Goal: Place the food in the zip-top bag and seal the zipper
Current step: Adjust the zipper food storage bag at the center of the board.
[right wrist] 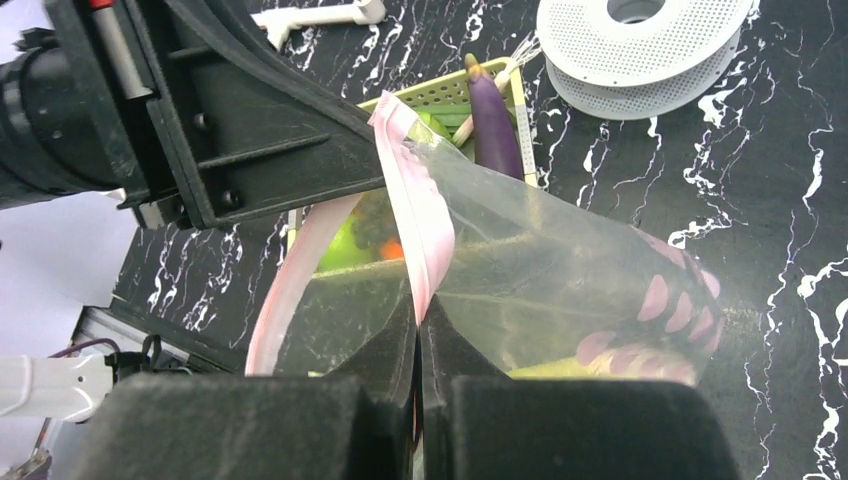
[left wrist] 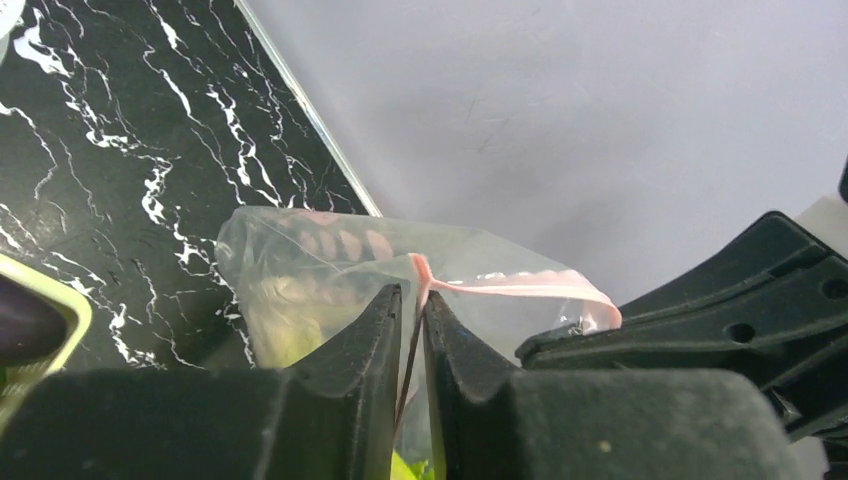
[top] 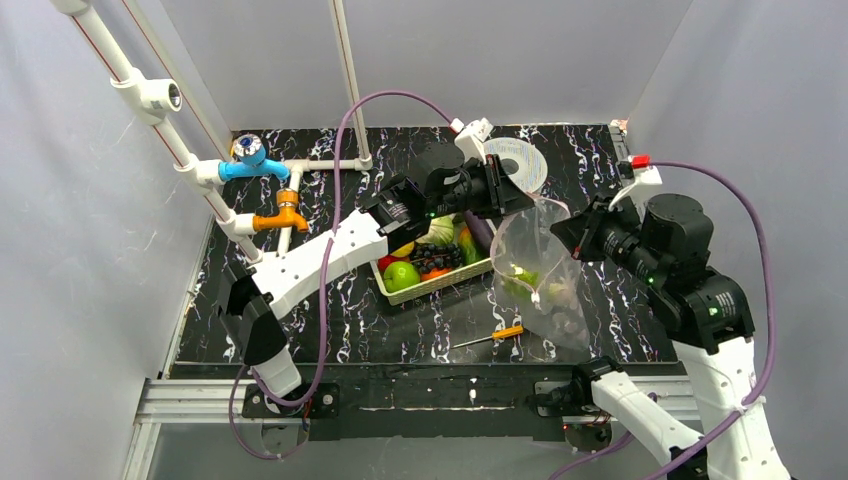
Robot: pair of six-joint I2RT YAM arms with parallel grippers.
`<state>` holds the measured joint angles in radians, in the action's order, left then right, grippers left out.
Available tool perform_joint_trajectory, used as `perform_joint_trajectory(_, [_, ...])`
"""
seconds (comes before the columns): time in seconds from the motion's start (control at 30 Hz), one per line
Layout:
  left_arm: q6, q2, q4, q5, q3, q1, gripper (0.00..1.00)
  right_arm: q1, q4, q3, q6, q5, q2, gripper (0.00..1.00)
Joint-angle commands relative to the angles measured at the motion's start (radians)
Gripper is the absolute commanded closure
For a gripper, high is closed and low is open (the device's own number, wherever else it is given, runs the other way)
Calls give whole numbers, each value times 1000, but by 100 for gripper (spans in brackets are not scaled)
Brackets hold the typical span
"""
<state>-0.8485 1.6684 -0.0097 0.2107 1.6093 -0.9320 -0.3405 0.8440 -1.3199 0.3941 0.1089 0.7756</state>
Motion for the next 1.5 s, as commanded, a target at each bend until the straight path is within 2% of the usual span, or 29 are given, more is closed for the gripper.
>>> perform_joint_trajectory(0.0, [30, -36, -35, 4, -42, 0, 71, 0, -90, -9, 1, -4, -40, 99])
perform_joint_trajectory(0.1, [37, -88, -22, 19, -128, -1, 51, 0, -89, 22, -2, 11, -27, 99])
perform_joint_trajectory(0.2, [63, -160, -45, 20, -212, -4, 42, 0, -111, 62, -3, 10, -34, 99])
perform_joint_trajectory(0.4, [144, -310, -96, -70, -328, -38, 40, 0, -110, 69, -23, 8, -21, 99])
perform_joint_trajectory(0.5, [154, -317, -107, -75, -350, -64, 37, 0, -110, 67, -27, 5, -16, 99])
perform_joint_trajectory(0.8, [184, -323, -142, -132, -364, -139, 35, 0, -108, 73, -31, 8, -11, 99])
perform_joint_trajectory(1.0, [176, -356, -104, -137, -404, -200, 29, 0, -112, 78, -34, 7, -12, 99])
perform_joint_trajectory(1.13, [144, -335, -95, -153, -426, -209, 35, 0, -119, 90, -34, 12, -22, 99])
perform_joint_trajectory(1.17, [135, -325, -85, -145, -427, -209, 39, 0, -119, 91, -33, 11, -23, 99])
perform_joint_trajectory(1.23, [132, -306, -53, -122, -429, -209, 55, 0, -116, 93, -35, 0, -24, 99])
perform_joint_trajectory(1.33, [165, -276, -7, -105, -394, -209, 95, 0, -116, 105, -41, -37, -33, 99])
perform_joint_trajectory(1.37, [188, -258, -3, -105, -354, -207, 100, 0, -118, 114, -46, -60, -38, 99])
perform_joint_trajectory(1.47, [242, -183, 3, -108, -165, -193, 100, 0, -123, 136, -50, -148, -53, 99])
